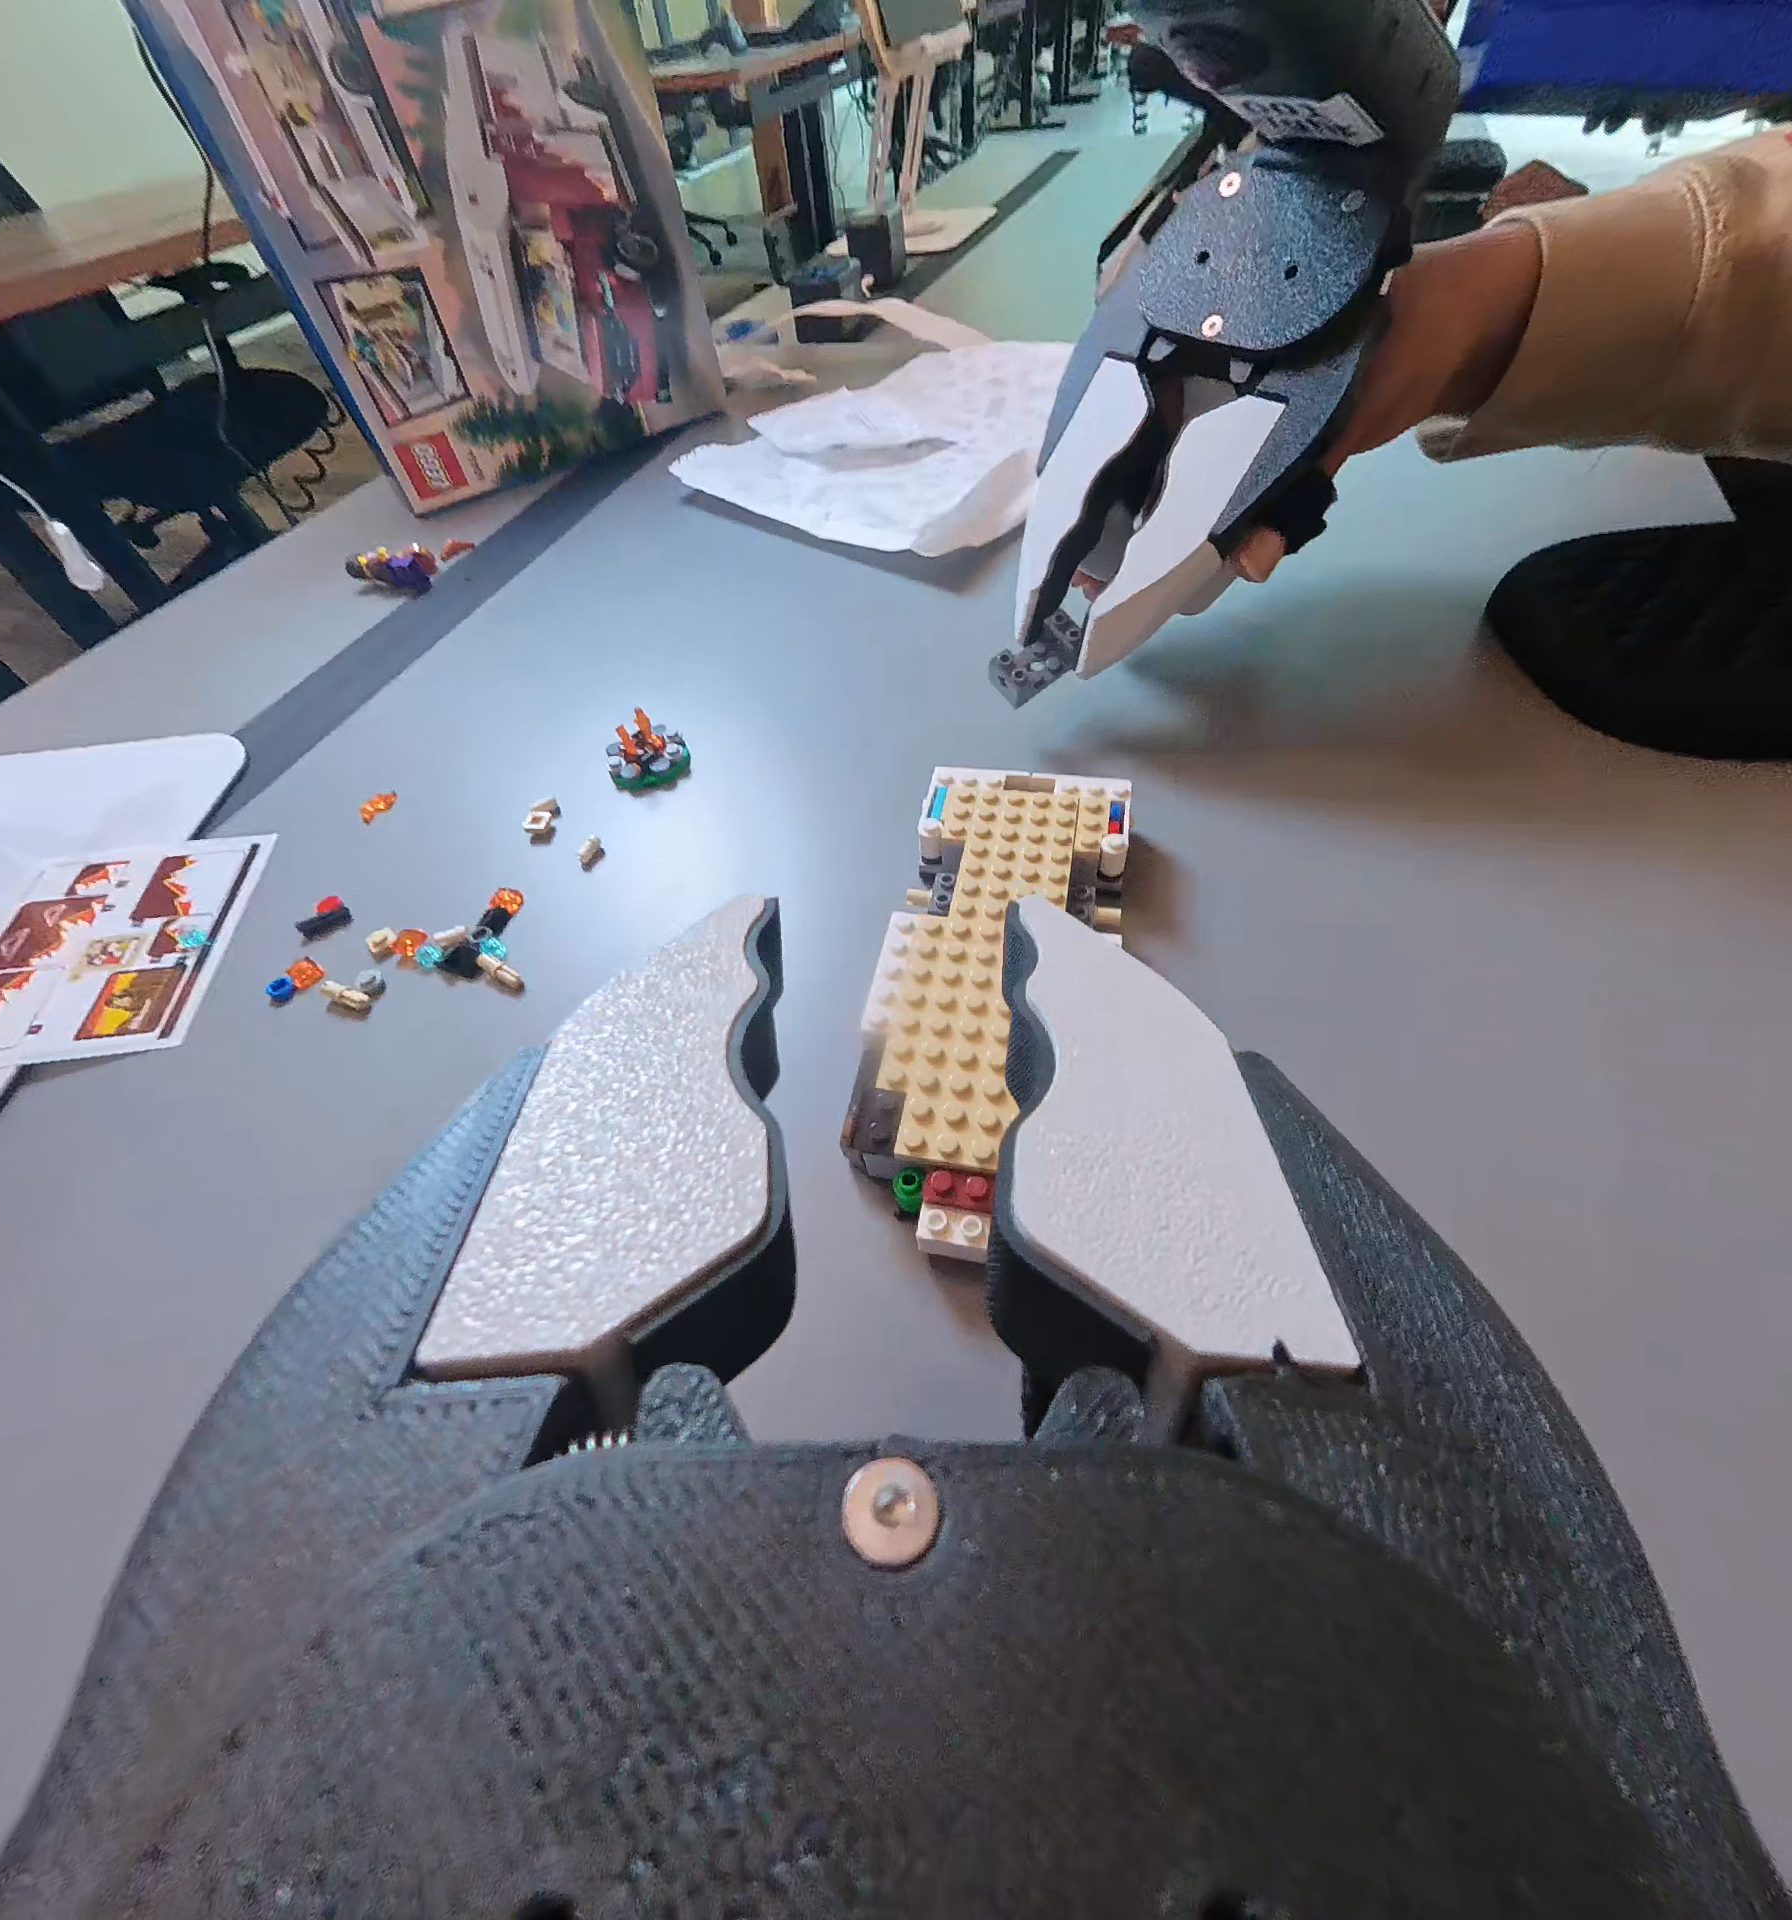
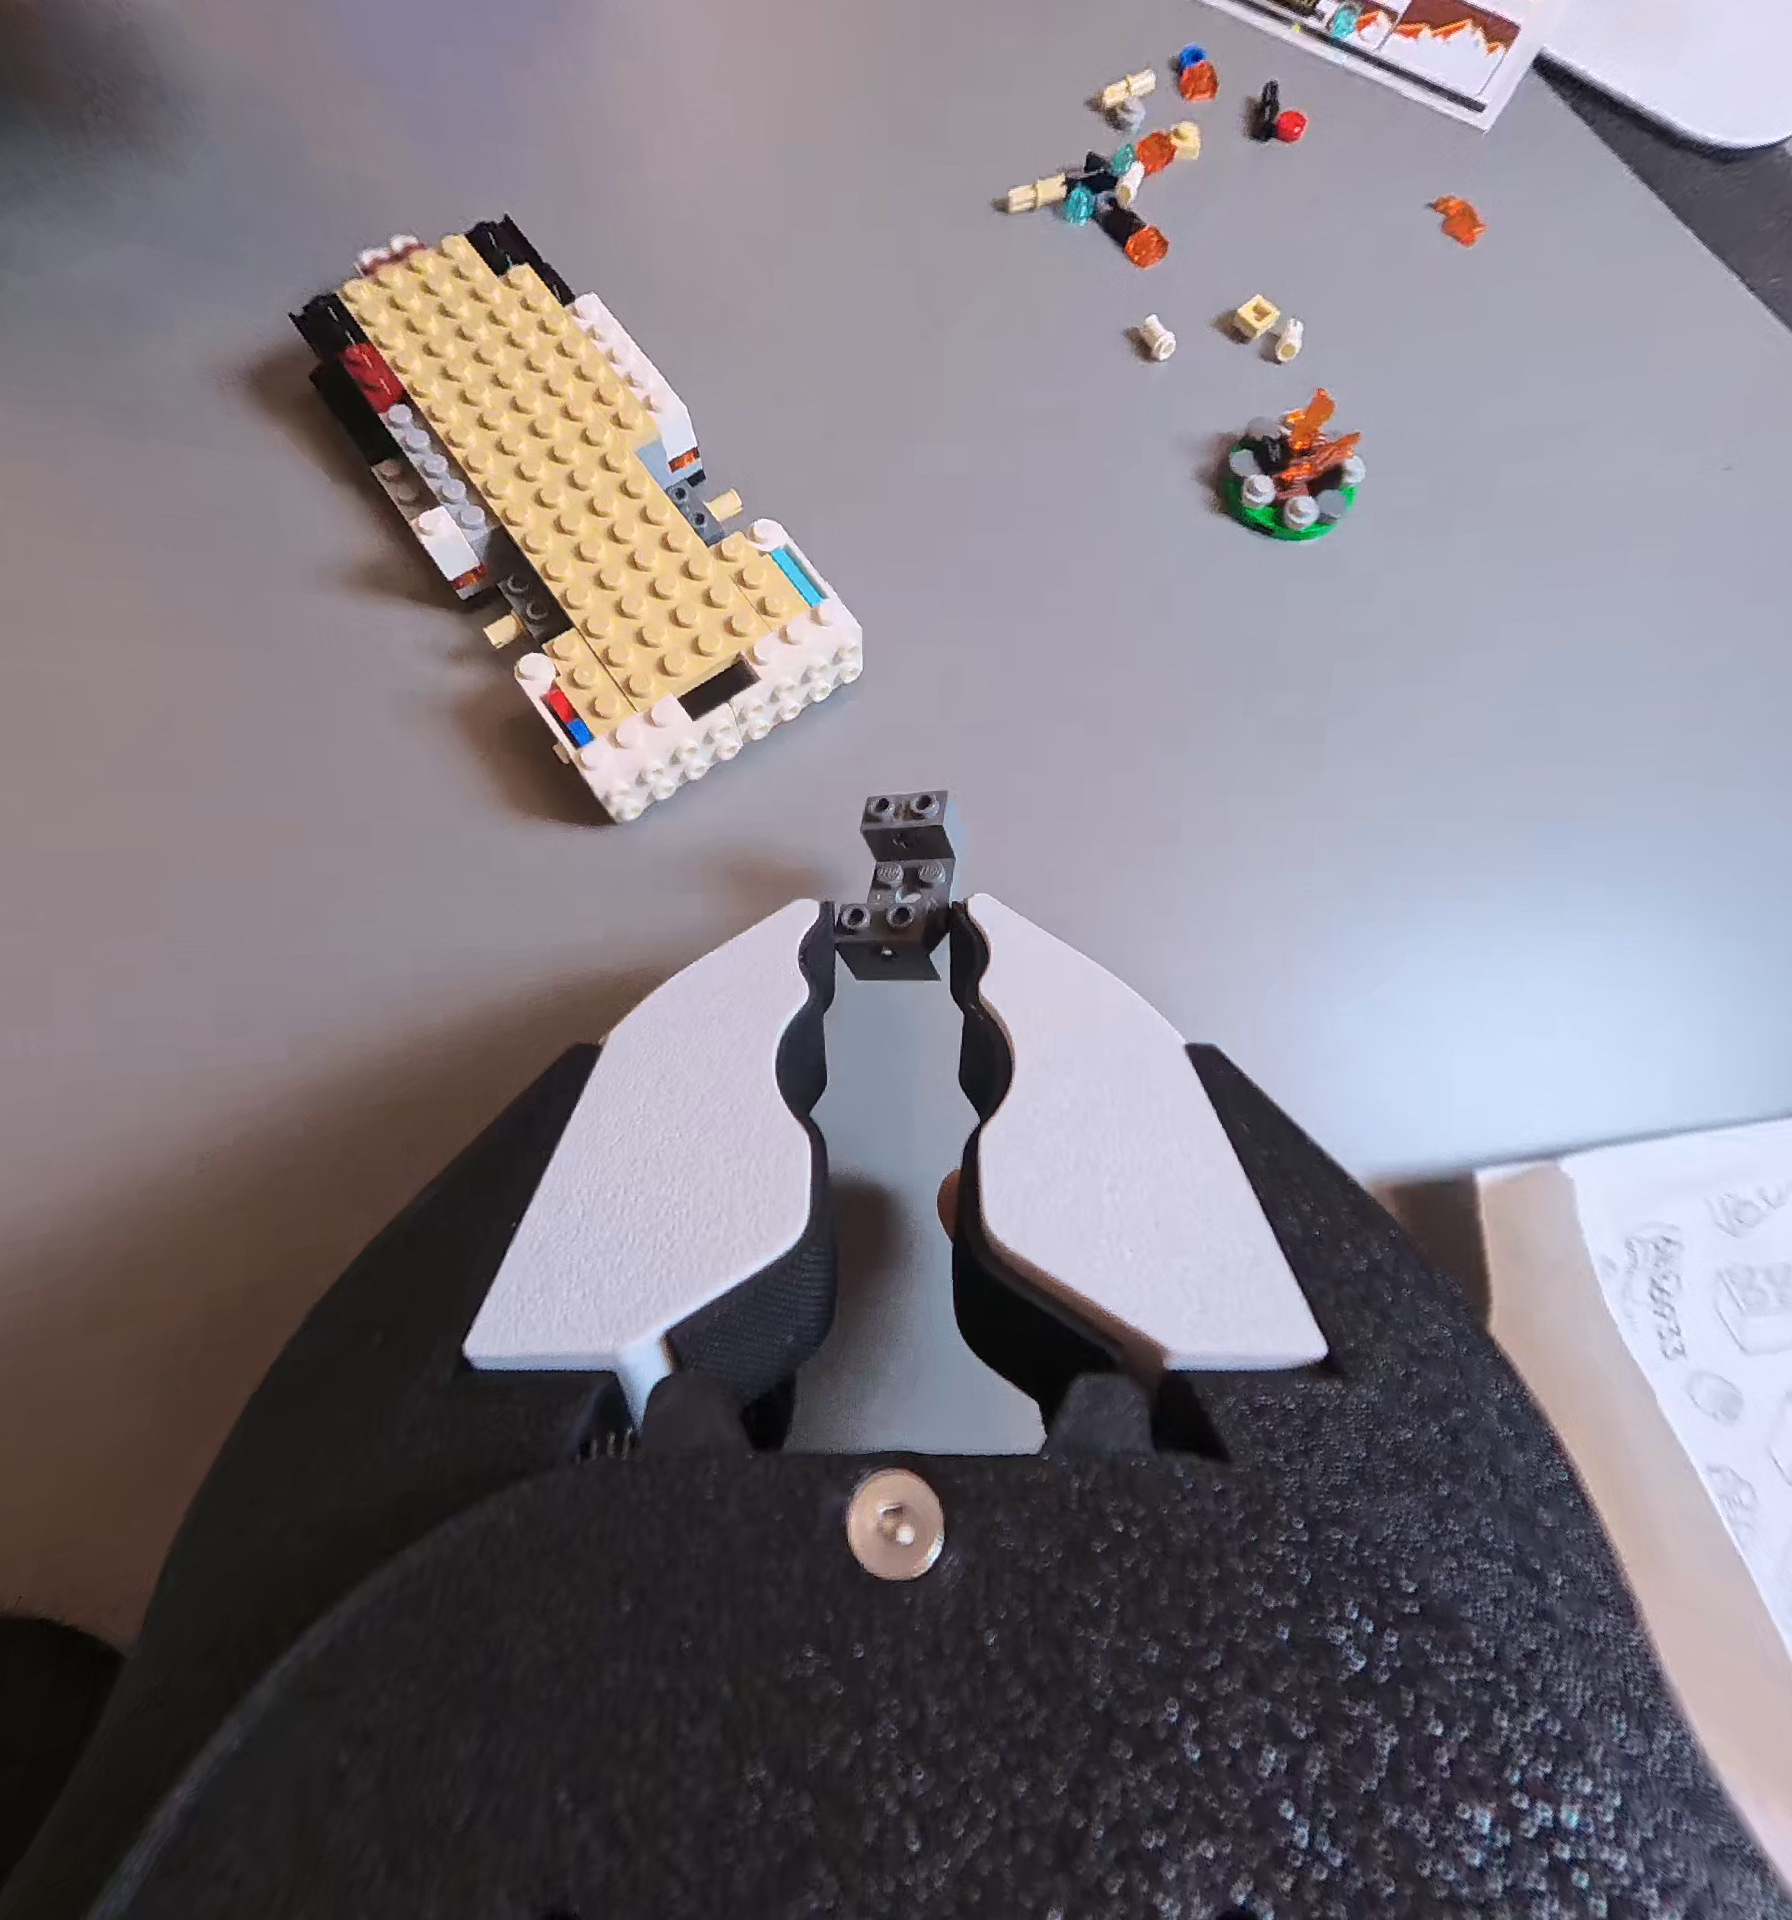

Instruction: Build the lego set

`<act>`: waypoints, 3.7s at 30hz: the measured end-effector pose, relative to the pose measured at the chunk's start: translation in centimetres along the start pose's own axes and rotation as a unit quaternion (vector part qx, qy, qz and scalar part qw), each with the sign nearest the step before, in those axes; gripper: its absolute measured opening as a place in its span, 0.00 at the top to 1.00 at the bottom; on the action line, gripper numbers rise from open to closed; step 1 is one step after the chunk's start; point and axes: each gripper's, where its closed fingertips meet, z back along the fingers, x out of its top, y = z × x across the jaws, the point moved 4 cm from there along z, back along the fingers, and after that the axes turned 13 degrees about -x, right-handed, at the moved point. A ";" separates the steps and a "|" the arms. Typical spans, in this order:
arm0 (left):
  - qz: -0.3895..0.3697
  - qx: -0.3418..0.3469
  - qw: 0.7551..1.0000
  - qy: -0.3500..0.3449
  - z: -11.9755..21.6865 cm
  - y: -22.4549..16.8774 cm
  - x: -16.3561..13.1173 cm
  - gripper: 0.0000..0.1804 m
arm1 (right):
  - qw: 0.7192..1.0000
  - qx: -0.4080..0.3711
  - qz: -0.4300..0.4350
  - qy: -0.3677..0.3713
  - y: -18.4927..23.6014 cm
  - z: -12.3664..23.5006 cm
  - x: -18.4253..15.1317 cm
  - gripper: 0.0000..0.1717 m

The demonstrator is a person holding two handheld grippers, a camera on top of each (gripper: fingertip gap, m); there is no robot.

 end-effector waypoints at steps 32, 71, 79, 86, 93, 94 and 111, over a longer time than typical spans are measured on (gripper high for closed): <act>0.023 0.019 0.999 0.036 0.9 1.3 -2.3 0.72 | 0.998 -0.035 0.023 0.047 0.2 -2.9 1.2 0.90; 0.039 -0.015 0.975 0.220 3.2 2.1 -8.2 0.63 | 0.994 0.034 0.102 -0.011 -5.6 -11.1 14.5 0.89; 0.049 0.020 0.985 0.163 6.1 3.4 -7.2 0.62 | 0.978 0.101 0.170 0.069 -3.1 -18.8 17.2 0.88; 0.035 0.050 0.991 0.118 6.5 3.8 -5.9 0.66 | 0.972 0.100 0.171 0.124 -2.4 -21.3 16.8 0.88; 0.024 0.059 0.992 0.106 6.5 3.7 -5.3 0.68 | 0.969 0.115 0.191 0.111 -2.0 -20.8 17.3 0.91; 0.025 0.059 0.993 0.103 6.4 3.7 -5.2 0.68 | 0.969 0.127 0.191 0.088 -1.7 -19.9 17.6 0.91; -0.022 0.029 0.994 0.098 2.3 0.5 -4.1 0.71 | 0.990 0.034 0.043 0.131 5.0 -2.5 1.2 0.91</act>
